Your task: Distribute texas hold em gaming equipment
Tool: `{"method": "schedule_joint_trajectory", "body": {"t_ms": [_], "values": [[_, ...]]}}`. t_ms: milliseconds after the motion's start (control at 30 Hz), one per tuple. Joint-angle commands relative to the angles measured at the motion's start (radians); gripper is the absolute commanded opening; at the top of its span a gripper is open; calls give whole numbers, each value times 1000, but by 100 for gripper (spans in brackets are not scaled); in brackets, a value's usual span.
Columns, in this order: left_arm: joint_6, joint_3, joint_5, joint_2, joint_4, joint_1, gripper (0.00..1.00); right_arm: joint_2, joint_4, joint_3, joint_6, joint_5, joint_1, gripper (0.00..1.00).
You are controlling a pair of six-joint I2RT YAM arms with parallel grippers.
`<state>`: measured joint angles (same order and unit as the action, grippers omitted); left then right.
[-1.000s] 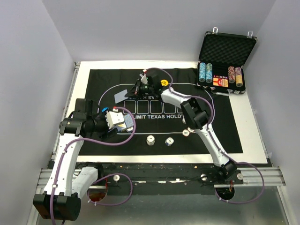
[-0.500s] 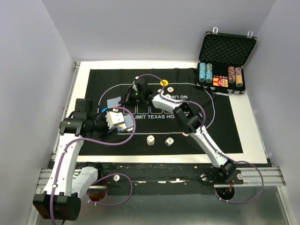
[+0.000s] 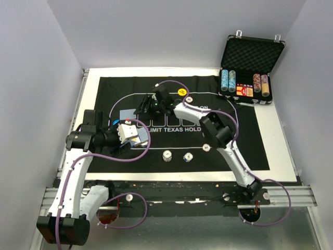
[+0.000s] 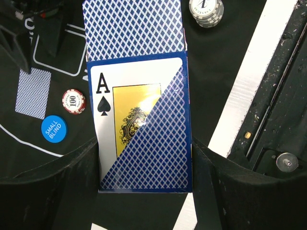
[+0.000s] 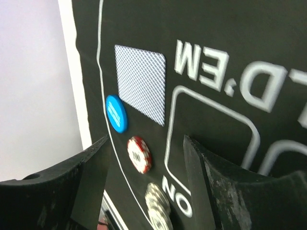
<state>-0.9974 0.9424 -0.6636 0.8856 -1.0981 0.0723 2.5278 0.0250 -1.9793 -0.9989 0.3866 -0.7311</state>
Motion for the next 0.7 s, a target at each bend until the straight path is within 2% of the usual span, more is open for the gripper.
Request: {"method": "schedule_joint_trajectory", "body": {"t_ms": [0,100,267,500,667], "values": [[2,26,-47,-11,7,1,46,-157,72,127,83,-46,13,74],[3,24,-45,-11,6,1,46,-243,118,184,121,-48,33,79],[3,16,-39,-11,15,1,46,-455,52,377,131,-5,61,83],[2,10,-39,-5,27,1,46,-705,-2,592,144,135,72,91],[-1,19,-39,7,27,1,47,-787,-53,703,147,270,64,96]]}}
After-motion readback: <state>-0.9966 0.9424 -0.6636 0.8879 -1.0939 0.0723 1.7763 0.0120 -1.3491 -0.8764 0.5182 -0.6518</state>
